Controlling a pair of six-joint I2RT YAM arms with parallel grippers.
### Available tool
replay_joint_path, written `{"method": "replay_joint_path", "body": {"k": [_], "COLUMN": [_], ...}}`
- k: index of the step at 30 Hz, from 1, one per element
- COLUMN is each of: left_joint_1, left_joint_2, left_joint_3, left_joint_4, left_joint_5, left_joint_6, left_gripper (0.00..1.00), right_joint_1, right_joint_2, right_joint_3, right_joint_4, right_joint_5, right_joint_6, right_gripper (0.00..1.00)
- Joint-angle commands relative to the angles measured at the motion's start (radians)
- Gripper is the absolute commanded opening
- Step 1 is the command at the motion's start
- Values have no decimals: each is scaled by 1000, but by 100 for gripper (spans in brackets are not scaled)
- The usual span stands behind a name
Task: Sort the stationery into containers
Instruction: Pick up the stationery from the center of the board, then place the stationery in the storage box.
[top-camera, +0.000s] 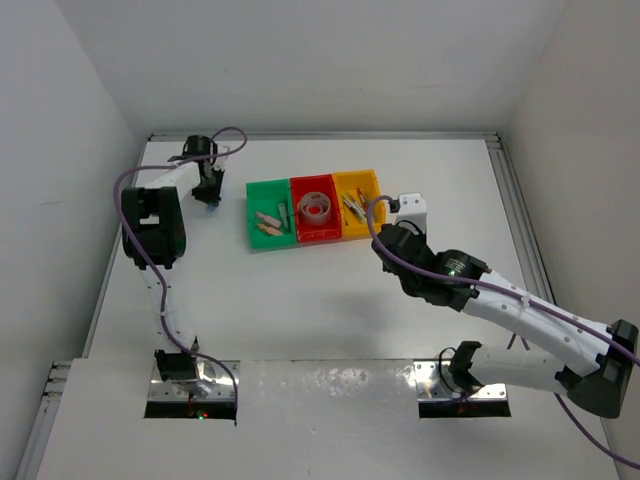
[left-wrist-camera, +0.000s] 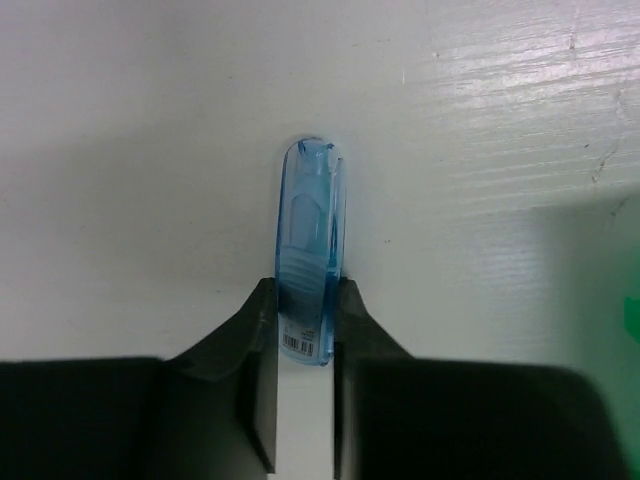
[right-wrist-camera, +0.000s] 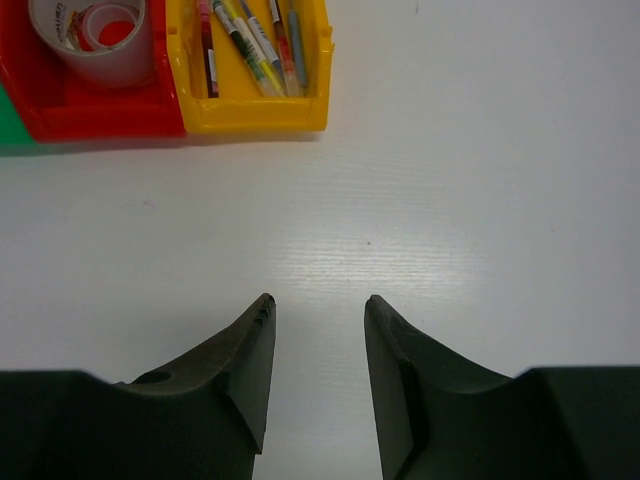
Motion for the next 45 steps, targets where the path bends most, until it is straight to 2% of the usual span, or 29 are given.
{"method": "replay_joint_path", "body": {"k": [1,4,7,8,10,14,19,30,31,33,34,36,37,42,44,45], "left_joint_1": [14,55,73,65,14,-101,-213,-319,-322,-328,-331,-334,-334,-329,-329,-334], "left_joint_2": [10,-65,-213,-300,-381,-558,-559,-453,-432,-413,-407,-399,-402,-428,-456,-505], "left_joint_3": [18,47,49,15,-35,-276,-399,-402,-389,-376,-365,-356,-350,-208,-160,-148], "left_joint_4": [-64,-85,-55,-34,46,127,126,229,229,221,217,207,204,146,126,134], "left_joint_5": [61,136,238,260,268,262,219,96,88,85,85,85,85,90,41,-3], "left_joint_6": [-46,-181,-370,-428,-462,-502,-511,-548,-548,-549,-549,-556,-562,-536,-481,-408], "left_gripper": [0,0,0,0,0,0,0,0,11,24,35,48,58,74,74,75], "right_joint_1": [10,8,8,8,8,11,17,20,20,20,20,20,20,22,20,19], "right_joint_2": [-13,-16,-22,-26,-29,-39,-49,-115,-121,-135,-138,-144,-146,-144,-138,-132], "right_joint_3": [7,4,-9,-12,-28,-47,-50,-96,-99,-102,-104,-99,-99,-85,-69,-59], "right_joint_4": [15,13,13,16,32,55,46,17,12,6,-3,-17,-19,-22,-26,-28], "right_joint_5": [40,38,35,35,27,15,18,30,33,37,40,44,49,50,34,29], "right_joint_6": [-7,-4,5,10,22,42,40,112,117,125,126,131,132,125,105,100], "right_gripper": [40,40,40,40,40,40,40,40,40,40,40,40,40,40,41,42]}}
